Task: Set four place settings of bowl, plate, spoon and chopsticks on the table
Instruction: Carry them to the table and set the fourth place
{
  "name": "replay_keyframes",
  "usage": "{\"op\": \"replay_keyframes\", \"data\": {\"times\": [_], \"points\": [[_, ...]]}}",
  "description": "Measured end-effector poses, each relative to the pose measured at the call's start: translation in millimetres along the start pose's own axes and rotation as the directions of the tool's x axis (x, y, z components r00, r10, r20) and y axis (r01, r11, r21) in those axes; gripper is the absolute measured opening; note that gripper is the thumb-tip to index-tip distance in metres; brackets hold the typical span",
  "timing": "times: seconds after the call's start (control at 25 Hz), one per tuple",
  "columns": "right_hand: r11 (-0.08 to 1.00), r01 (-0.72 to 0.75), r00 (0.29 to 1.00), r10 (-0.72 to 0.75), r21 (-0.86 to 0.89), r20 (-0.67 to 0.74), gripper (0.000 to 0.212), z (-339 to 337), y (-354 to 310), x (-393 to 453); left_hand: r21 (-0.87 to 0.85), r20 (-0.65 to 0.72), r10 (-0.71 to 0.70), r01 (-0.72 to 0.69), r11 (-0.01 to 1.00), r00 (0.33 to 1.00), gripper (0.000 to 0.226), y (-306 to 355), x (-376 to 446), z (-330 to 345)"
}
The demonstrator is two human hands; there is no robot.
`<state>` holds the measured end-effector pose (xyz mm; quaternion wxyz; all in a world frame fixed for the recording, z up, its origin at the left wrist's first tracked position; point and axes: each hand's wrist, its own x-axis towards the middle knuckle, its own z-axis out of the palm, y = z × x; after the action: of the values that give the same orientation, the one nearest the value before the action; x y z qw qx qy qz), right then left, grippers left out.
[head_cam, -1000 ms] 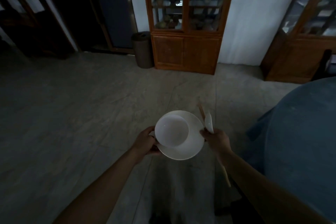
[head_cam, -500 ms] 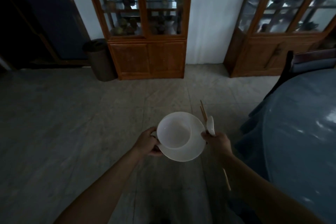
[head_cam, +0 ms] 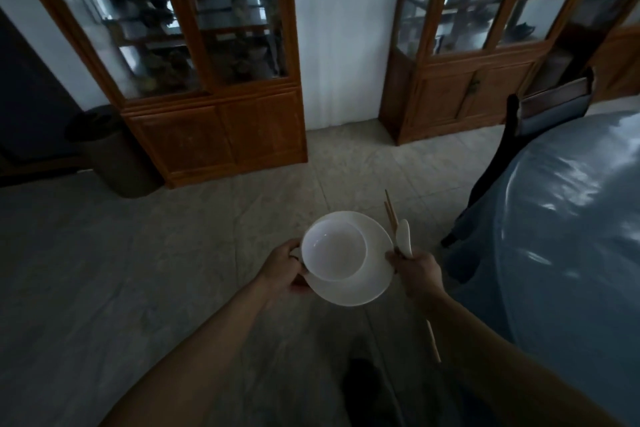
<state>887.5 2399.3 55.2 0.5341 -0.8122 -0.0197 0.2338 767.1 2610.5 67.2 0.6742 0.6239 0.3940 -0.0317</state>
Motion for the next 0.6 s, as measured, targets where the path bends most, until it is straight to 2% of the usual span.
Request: {"op": "replay_keyframes", "data": {"times": [0.28, 0.44, 0.6], "points": [[0.997, -0.051, 0.997, 0.054, 0.051, -0.061, 0.012, -22, -40, 143, 0.066, 0.036, 0.001, -0.003, 0.998, 0.999, 0.061, 88, 132, 39], [0.997, -0.06, 0.996, 0.063, 0.051, -0.06, 0.007, -41, -62, 216, 0.116, 0.069, 0.002, -0.01, 0.993, 0.998, 0.059, 136, 195, 63], [0.996, -0.08, 0.99, 0.084, 0.043, -0.111, 0.016, -56, -86, 280, 0.125, 0.086, 0.002, -0.013, 0.992, 0.996, 0.061, 182, 250, 85]]}}
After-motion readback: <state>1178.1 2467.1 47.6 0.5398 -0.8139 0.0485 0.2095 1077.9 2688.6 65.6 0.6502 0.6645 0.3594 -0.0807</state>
